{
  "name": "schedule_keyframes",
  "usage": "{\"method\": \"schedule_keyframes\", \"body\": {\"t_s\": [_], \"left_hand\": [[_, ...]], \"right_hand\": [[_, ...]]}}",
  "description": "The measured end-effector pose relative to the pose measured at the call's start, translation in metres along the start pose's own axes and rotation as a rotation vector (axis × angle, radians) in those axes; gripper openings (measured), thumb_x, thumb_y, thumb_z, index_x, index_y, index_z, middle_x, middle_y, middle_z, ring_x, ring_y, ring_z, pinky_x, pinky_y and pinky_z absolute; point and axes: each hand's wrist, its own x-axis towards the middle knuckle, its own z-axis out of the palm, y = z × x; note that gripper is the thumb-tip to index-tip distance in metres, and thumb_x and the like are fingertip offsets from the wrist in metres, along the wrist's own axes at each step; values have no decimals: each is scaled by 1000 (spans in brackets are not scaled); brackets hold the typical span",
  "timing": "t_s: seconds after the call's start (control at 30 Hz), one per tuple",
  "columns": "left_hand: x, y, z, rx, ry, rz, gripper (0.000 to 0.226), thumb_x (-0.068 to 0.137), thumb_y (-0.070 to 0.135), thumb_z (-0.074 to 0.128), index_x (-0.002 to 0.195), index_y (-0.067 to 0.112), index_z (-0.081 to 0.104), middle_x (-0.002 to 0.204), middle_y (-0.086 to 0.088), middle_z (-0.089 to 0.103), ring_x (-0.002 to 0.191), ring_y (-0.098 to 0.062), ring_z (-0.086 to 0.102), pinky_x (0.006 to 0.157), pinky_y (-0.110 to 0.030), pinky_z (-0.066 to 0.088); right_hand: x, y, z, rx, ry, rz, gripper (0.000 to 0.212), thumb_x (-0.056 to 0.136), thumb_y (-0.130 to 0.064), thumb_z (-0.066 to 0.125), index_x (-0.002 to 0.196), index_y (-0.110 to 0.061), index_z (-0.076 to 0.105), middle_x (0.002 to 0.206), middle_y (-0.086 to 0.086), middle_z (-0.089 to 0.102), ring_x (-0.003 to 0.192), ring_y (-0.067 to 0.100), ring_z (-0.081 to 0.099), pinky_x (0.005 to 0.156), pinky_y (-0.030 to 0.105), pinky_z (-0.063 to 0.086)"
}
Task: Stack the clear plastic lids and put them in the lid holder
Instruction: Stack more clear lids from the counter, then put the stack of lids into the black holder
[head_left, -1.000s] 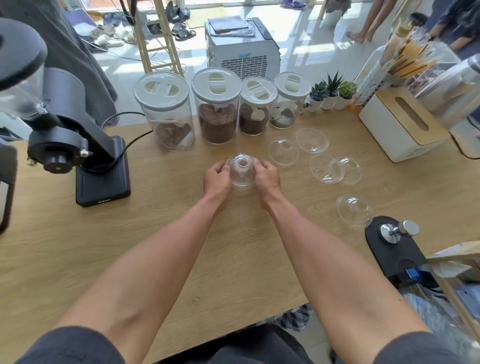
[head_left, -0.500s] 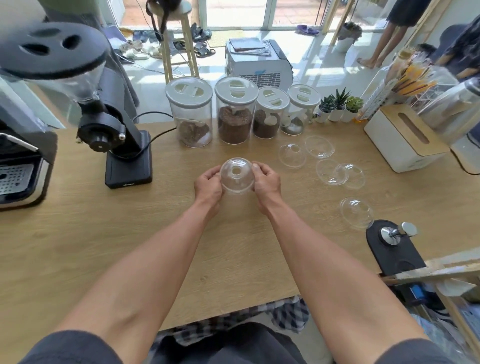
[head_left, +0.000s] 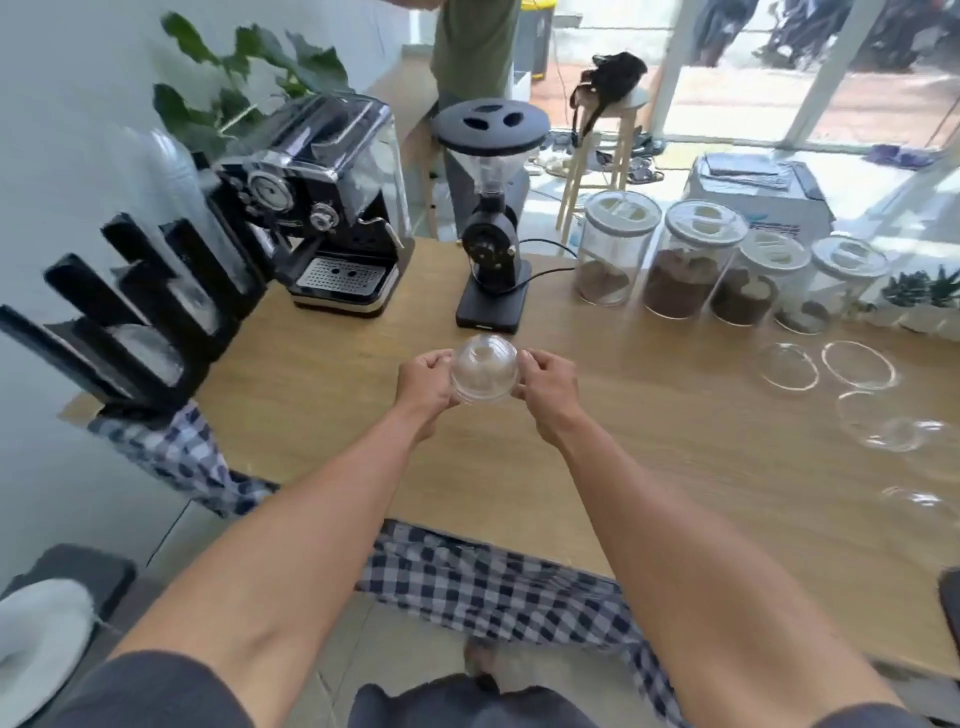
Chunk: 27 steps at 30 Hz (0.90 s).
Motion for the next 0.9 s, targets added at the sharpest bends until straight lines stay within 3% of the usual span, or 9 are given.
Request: {"method": "schedule_keyframes", "body": {"t_s": [0.23, 0.4, 0.47, 0.53, 0.63, 0.7, 0.77, 0.83, 0.9], "left_hand": [[-21, 23, -134, 15, 233, 65, 26, 107, 12, 48, 100, 13, 73, 89, -6, 69, 68, -12, 61, 58, -28, 54], [-27, 51, -222, 61, 377, 176, 33, 107, 12, 48, 88, 17, 74, 87, -9, 68, 76, -20, 63, 71, -39, 60], [-25, 61, -256, 85, 420, 209, 33, 107, 12, 49, 89, 17, 75, 94, -12, 71, 84, -26, 69, 78, -46, 63], [-20, 70, -292, 109, 446, 226, 28, 109, 14, 48, 107, 10, 76, 106, -15, 73, 94, -28, 73, 79, -47, 65], [-4, 88, -347, 164, 442, 264, 30, 109, 14, 47, 121, 6, 72, 108, -17, 71, 94, -29, 72, 81, -52, 64], [10, 104, -383, 184, 409, 276, 27, 109, 11, 47, 119, 6, 71, 110, -17, 70, 101, -33, 71, 81, -53, 64], [25, 120, -418, 191, 370, 275, 23, 107, 6, 49, 111, 8, 71, 119, -18, 68, 108, -33, 69, 78, -45, 66], [39, 132, -449, 210, 325, 279, 22, 104, -1, 50, 109, 9, 69, 122, -19, 67, 108, -32, 68, 77, -40, 65], [53, 139, -477, 231, 264, 287, 21, 100, -5, 55, 104, 8, 71, 113, -19, 69, 101, -28, 66, 81, -37, 62]], "right_hand": [[-31, -32, 121, -84, -290, -26, 24, 103, -15, 57, 107, -4, 78, 98, 7, 76, 92, 20, 74, 89, 42, 65], [-53, -69, 209, -161, -461, -147, 27, 93, -10, 50, 73, -2, 66, 78, 8, 58, 77, 25, 55, 75, 40, 55], [-64, -83, 242, -188, -470, -192, 26, 94, -9, 49, 76, -7, 67, 68, 5, 49, 69, 23, 45, 69, 42, 45], [-72, -97, 274, -184, -486, -215, 29, 99, -8, 49, 82, -1, 71, 64, 3, 49, 67, 23, 44, 67, 40, 42], [-79, -116, 320, -182, -496, -263, 30, 103, -9, 49, 104, 12, 70, 72, 8, 55, 68, 25, 47, 67, 39, 43], [-82, -129, 352, -189, -493, -293, 28, 105, -11, 51, 105, 3, 75, 81, 9, 68, 65, 21, 57, 67, 34, 53], [-84, -140, 387, -182, -461, -308, 25, 105, -14, 55, 105, -3, 77, 99, 14, 75, 84, 24, 71, 82, 40, 63], [-85, -145, 420, -181, -414, -299, 23, 104, -15, 56, 104, -8, 78, 94, 5, 73, 86, 21, 68, 85, 41, 62], [-87, -148, 449, -184, -363, -284, 23, 102, -11, 55, 103, -6, 77, 80, 1, 67, 73, 19, 57, 72, 41, 56]]}}
